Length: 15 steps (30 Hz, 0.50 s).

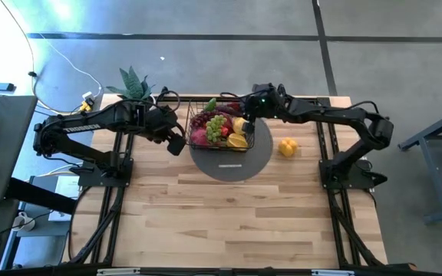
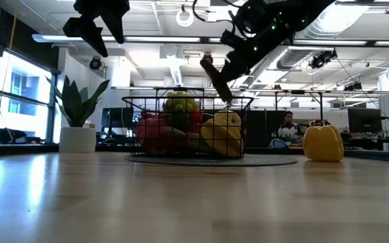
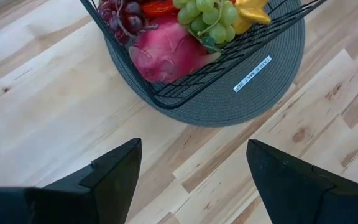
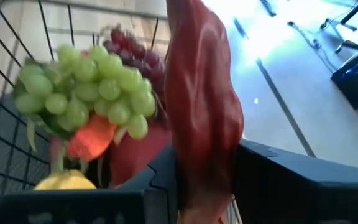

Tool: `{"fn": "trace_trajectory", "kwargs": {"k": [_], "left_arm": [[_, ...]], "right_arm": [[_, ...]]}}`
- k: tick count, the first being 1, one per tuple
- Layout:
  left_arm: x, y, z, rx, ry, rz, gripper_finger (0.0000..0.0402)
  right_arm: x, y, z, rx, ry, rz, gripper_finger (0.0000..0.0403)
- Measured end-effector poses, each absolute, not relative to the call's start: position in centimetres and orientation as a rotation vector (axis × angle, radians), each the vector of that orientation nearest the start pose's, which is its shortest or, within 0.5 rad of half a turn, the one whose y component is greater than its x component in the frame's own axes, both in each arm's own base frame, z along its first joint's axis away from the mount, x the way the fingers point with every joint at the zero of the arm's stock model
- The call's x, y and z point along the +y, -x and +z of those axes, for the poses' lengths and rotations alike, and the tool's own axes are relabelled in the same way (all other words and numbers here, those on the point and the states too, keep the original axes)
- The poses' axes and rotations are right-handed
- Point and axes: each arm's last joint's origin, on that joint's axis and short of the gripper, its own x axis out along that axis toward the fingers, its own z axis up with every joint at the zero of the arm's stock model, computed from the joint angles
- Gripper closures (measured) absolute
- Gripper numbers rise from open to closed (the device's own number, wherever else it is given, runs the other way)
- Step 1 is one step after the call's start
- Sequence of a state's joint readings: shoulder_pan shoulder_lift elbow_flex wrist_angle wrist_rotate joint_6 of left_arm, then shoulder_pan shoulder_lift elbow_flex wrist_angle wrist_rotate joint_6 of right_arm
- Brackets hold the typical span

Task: Build produce basket
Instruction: Put the red chili pepper into the black wire basket

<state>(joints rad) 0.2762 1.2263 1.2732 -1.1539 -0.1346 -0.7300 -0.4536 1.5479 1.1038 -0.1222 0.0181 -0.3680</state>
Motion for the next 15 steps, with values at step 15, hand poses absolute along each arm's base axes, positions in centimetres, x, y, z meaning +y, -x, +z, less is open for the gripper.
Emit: {"fn": "trace_trajectory", "kwargs": {"k": [15], "left_arm": [[5.9,-20.9,33.8,0.956,0.655,0.651,0.0119]], "right_arm": [[-16.3,-31.4,23.9,0.745,0.249,-0.415,0.0302]]}}
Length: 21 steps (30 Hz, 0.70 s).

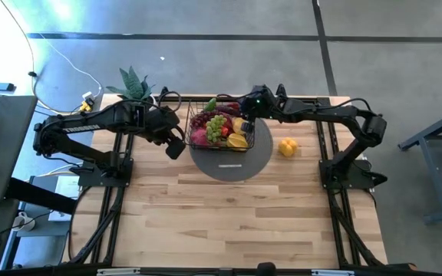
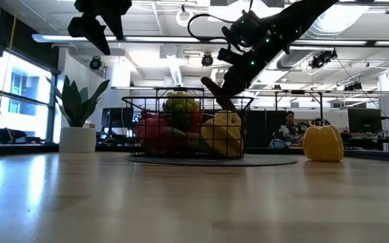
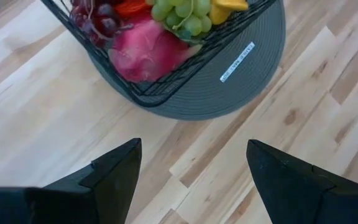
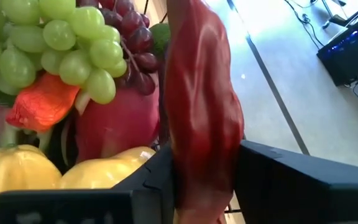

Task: Build produce basket
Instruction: Put the red chili pepper into the black wire basket, then put the yellow bell pepper into the black wire basket

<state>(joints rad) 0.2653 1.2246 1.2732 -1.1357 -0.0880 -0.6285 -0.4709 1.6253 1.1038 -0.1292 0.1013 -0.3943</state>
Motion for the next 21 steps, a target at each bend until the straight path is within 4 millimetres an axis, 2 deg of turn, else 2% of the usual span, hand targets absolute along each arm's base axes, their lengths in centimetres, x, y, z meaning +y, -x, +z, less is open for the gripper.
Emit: {"fn": "trace_trajectory", "kwargs": {"k": [14,21], "left_arm": [[5.8,-21.5,34.5,0.887,0.666,0.49,0.0119],[5.2,-19.9,36.0,0.806,0.645,0.479,0.0119]], "right_arm": [[-16.2,-31.4,23.9,0.718,0.135,-0.458,0.0192],[-16.5,-32.0,26.0,0.642,0.056,-0.5,0.0175]]}}
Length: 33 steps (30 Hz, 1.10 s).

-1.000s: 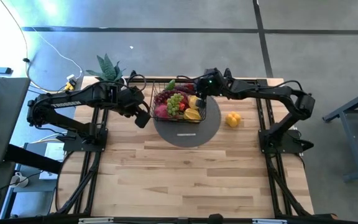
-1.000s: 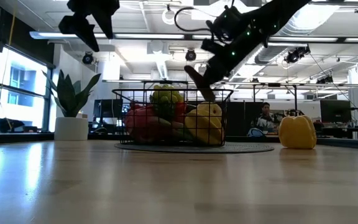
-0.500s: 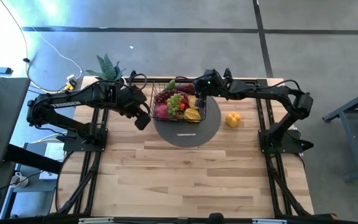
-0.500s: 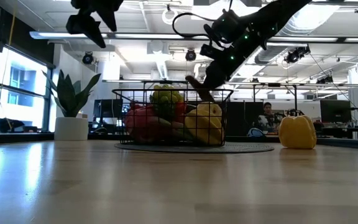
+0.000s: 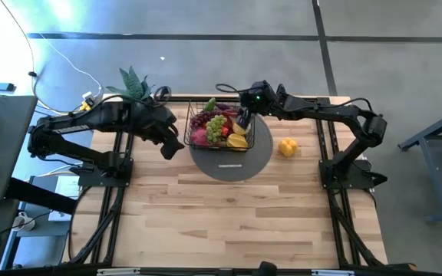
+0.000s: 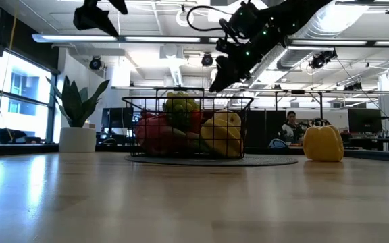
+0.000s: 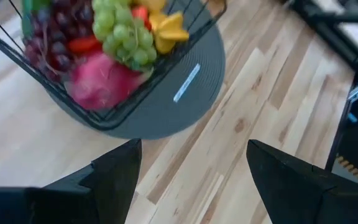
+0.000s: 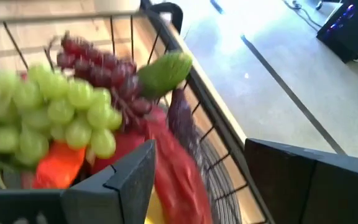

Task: Build produce basket
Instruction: Put the yellow bell pepper into the black wire basket

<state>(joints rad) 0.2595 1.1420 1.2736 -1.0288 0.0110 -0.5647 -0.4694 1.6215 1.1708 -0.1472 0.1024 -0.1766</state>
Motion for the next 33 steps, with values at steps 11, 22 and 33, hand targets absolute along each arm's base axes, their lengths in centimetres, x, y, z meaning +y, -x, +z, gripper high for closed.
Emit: {"fn": "trace_trajectory", "kwargs": {"k": [11,22,33], "left_arm": [[3.2,-16.3,38.7,0.625,0.535,0.473,0.0119],[1.7,-13.0,38.4,0.5,0.463,0.377,0.0119],[1.1,-10.3,32.0,0.252,0.45,0.217,0.0119]], "right_arm": [[-16.3,-32.3,28.3,0.643,-0.094,-0.535,0.0176],[-13.3,-33.2,32.6,0.693,-0.145,-0.542,0.0176],[-11.0,-33.4,34.7,0.684,-0.285,-0.611,0.0176]]}}
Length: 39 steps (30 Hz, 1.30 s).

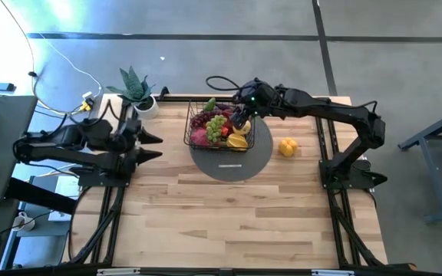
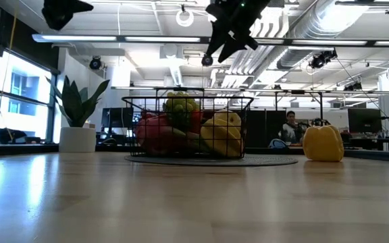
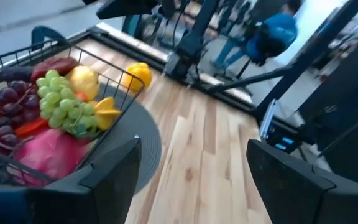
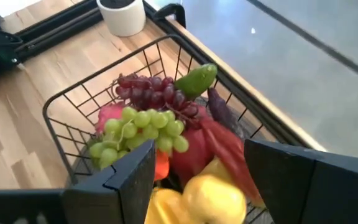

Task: Build produce basket
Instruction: Put the yellow bell pepper into the black wire basket

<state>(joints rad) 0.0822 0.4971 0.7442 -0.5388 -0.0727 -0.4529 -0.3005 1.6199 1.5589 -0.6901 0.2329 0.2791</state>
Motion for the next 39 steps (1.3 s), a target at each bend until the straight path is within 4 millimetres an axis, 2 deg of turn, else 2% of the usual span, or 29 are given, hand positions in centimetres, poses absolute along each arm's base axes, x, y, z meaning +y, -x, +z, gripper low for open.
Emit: {"fn": "trace_trajectory", "kwargs": {"k": [8,15,20,26,33,39], "left_arm": [[0.9,-8.0,27.6,0.126,0.447,0.204,0.0119],[0.9,-7.3,24.8,-0.023,0.44,0.177,0.0119],[0.9,-7.5,23.0,-0.08,0.435,0.17,0.0119],[1.0,-8.1,21.0,-0.038,0.401,0.189,0.0119],[1.0,-8.8,19.3,-0.013,0.323,0.193,0.0119],[1.1,-9.2,17.6,0.037,0.3,0.209,0.0119]], "right_arm": [[-9.4,-33.7,34.6,0.67,-0.407,-0.62,0.0176],[-7.6,-33.4,34.9,0.675,-0.49,-0.59,0.0176],[-6.6,-32.7,34.3,0.758,-0.567,-0.631,0.0176],[-5.4,-31.7,33.6,0.873,-0.653,-0.706,0.0176],[-4.2,-31.6,33.5,0.881,-0.707,-0.721,0.0176],[-4.0,-31.0,33.1,0.923,-0.771,-0.792,0.0176]]}}
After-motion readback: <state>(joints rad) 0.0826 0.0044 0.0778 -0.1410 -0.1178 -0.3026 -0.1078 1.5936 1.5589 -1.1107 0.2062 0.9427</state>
